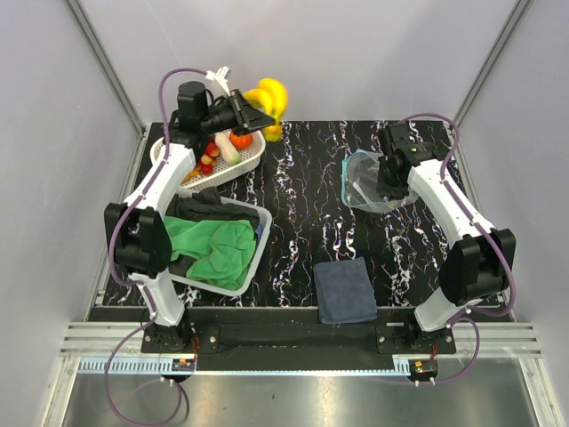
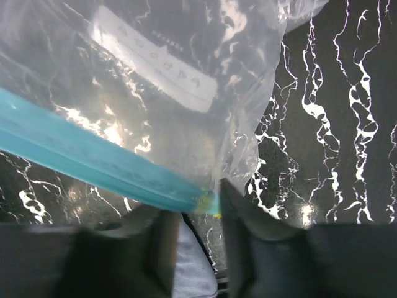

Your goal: Open the zip-top bag and remove the fake food

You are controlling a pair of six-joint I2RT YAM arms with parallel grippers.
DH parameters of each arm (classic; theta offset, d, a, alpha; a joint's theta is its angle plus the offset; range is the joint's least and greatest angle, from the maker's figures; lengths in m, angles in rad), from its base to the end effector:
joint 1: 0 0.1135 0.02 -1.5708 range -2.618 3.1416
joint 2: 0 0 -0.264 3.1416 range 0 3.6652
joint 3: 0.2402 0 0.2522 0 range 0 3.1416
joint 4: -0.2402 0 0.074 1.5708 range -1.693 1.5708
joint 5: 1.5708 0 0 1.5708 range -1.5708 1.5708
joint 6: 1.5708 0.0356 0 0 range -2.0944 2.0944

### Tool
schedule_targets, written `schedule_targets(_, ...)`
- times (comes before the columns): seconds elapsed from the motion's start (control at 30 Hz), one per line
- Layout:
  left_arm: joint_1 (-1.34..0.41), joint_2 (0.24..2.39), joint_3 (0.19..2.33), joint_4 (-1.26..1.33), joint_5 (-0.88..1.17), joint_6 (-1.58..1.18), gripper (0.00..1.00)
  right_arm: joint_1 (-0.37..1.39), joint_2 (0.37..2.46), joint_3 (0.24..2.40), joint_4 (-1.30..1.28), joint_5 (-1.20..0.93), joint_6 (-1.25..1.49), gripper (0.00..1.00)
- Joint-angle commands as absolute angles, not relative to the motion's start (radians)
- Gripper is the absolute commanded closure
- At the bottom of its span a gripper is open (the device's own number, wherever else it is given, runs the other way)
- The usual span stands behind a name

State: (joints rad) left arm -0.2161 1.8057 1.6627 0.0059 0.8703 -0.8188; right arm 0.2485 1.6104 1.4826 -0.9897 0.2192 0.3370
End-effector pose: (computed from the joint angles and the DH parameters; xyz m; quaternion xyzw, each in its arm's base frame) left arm 0.4127 -0.1185 0.3815 0.0616 0.7350 -0.5709 0.3606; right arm 0.3205 0.0733 0.3078 0.0674 0.9665 -0.0376 0.2446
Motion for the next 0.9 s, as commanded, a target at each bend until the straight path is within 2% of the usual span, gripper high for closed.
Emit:
schedule_targets(0.0,-0.117,1.835,1.707,-0.331,0.490,-0.571,1.00,0.250,1.529,1.468,-0.979,0.206,0.324,0.55)
schedule_targets(0.07,-0.094,1.842,1.718,-0.426,0.332,-0.540,1.00,0.249,1.522,1.456,-0.974,0.193,0.324,0.45)
schedule_targets(0.13,-0.065,1.856,1.720,-0.486,0.270,-0.528,1.00,0.250,1.519,1.450,-0.968,0.189,0.322,0.38)
schedule_targets(0.27,-0.041,1.838,1.678,-0.520,0.102,-0.482,1.00,0.250,1.522,1.453,-0.962,0.164,0.318,0.27)
schedule_targets(0.37,-0.023,1.827,1.655,-0.540,0.007,-0.466,1.00,0.250,1.525,1.457,-0.962,0.140,0.316,0.26)
schedule_targets(0.43,-0.002,1.839,1.655,-0.546,0.003,-0.454,1.00,0.250,1.525,1.460,-0.960,0.129,0.318,0.24)
schedule_targets(0.6,0.070,1.916,1.703,-0.558,0.139,-0.469,1.00,0.250,1.523,1.460,-0.957,0.100,0.313,0.21)
schedule_targets(0.87,0.066,2.019,1.789,-0.558,0.262,-0.393,0.87,0.250,1.517,1.457,-0.960,0.049,0.313,0.20)
